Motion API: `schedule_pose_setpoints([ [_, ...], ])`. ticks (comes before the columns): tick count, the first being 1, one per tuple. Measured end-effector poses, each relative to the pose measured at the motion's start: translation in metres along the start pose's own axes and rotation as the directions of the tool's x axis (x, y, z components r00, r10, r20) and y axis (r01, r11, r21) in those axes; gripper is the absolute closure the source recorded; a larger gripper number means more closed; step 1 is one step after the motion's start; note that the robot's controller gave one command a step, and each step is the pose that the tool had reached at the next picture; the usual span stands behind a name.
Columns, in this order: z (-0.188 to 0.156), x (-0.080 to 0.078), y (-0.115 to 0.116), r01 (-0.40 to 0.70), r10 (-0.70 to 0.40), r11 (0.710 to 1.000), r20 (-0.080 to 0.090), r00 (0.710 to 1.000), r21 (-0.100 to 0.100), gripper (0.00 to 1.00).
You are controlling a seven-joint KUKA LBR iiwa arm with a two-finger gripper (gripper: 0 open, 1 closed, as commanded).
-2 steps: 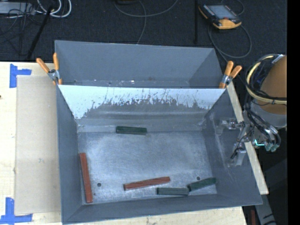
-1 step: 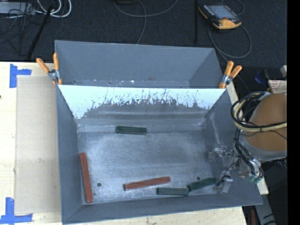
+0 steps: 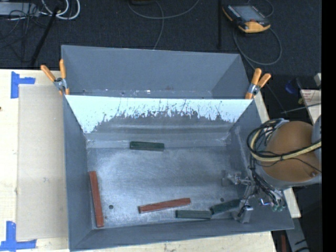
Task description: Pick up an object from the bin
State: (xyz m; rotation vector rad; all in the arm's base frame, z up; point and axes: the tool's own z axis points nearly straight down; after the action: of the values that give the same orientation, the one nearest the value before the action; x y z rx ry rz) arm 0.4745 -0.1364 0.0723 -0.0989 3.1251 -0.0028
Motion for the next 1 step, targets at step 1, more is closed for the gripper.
schedule_pose_setpoints([
  [1,0.0011,0.0038,0.0004,0.005,-0.005,1.000,-0.014,1.000,-0.002,1.00],
])
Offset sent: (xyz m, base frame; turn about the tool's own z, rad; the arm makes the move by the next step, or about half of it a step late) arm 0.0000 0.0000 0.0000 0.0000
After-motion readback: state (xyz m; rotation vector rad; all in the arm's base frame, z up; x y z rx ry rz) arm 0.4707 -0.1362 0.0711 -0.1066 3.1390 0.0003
